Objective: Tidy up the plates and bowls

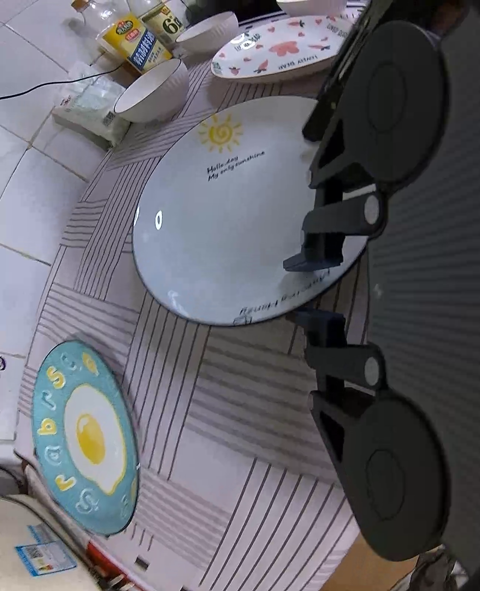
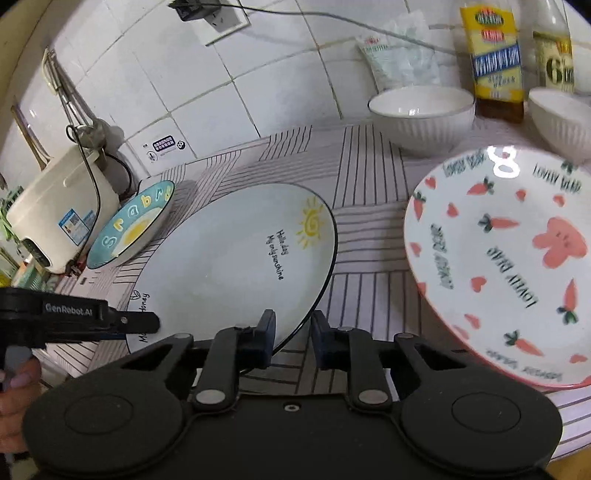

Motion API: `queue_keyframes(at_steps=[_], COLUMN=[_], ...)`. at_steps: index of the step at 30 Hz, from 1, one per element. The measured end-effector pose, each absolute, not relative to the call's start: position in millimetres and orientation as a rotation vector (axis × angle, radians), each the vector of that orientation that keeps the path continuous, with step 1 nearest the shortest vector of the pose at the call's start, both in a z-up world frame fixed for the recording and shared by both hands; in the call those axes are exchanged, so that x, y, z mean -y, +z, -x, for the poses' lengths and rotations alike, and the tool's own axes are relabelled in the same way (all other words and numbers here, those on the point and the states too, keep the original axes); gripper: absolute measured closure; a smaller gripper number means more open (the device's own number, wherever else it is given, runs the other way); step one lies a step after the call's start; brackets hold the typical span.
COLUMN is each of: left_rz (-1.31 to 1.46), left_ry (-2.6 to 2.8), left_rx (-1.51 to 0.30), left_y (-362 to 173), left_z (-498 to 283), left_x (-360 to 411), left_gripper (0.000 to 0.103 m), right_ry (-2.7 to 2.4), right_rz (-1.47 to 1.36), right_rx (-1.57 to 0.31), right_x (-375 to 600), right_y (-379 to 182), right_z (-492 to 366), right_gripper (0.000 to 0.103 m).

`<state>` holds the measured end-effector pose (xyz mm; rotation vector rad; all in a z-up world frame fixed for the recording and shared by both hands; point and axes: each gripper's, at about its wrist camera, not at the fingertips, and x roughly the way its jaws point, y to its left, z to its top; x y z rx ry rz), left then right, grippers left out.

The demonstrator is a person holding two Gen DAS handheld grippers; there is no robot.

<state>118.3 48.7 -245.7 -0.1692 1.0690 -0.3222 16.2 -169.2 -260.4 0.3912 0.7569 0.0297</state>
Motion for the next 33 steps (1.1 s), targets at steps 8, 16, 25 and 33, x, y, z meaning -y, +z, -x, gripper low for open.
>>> queue_keyframes(at_steps=[8, 16, 25, 33], left_rz=[0.097, 0.13, 0.104, 0.099], left_ry=[-0.349, -0.359, -0.362, -0.361], left_rx=[-1.021, -0.999, -0.938, -0.926], left_y=[-242.1, -230.5, -217.8, -215.8], left_z=[-106.3, -107.2, -140.4, -167.7], left_x=[-47.4, -51.7, -40.6, -29.3], left_gripper=[0.082, 0.082, 0.081, 0.082], right_ry=[0.082, 0.124, 0.134, 0.108], right_rz=[-0.38, -0.356, -0.317, -0.334], right_rx=[-0.725, -0.704, -0.664, -0.658], right_x=[169.7, 173.7, 179.1, 184.9], right_y=[-267.3, -255.4, -239.4, -237.1], right_z=[-13.9, -13.0, -46.9, -69.7], right_gripper=[0.077, 0.077, 0.077, 0.075])
